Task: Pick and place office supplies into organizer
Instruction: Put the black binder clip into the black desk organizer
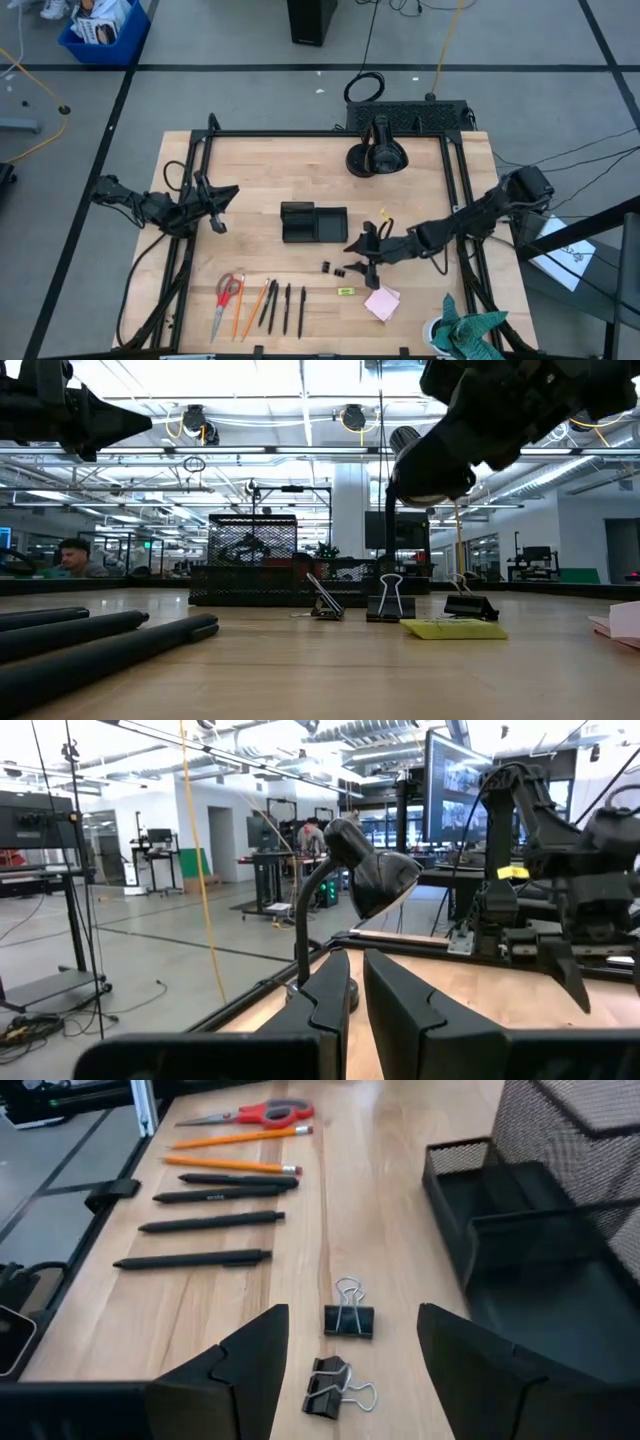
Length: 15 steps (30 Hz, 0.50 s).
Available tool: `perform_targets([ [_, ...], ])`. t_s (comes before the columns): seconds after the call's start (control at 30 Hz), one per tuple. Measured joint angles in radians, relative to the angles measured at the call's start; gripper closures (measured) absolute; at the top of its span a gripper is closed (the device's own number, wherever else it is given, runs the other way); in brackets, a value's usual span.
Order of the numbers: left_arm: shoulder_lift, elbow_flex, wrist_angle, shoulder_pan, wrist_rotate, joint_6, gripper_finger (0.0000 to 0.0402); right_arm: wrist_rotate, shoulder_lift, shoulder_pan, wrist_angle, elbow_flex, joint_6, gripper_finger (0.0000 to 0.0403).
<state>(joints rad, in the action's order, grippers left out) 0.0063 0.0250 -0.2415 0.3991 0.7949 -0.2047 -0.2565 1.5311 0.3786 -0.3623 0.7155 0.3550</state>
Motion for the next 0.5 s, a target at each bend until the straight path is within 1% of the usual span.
perform_targets([
  [0.17,0.000,0.000,0.006,0.000,0.000,0.004,0.0360,-0.001,0.055,0.000,-0.036,0.000,0.042,0.0185],
  [0.37,0.000,0.000,0.005,0.000,-0.001,0.004,0.0360,-0.002,0.146,0.006,-0.121,0.000,0.096,0.0186],
  [0.5,0.000,0.000,0.005,0.000,-0.001,0.004,0.0360,-0.003,0.173,0.007,-0.133,0.000,0.130,0.0186],
])
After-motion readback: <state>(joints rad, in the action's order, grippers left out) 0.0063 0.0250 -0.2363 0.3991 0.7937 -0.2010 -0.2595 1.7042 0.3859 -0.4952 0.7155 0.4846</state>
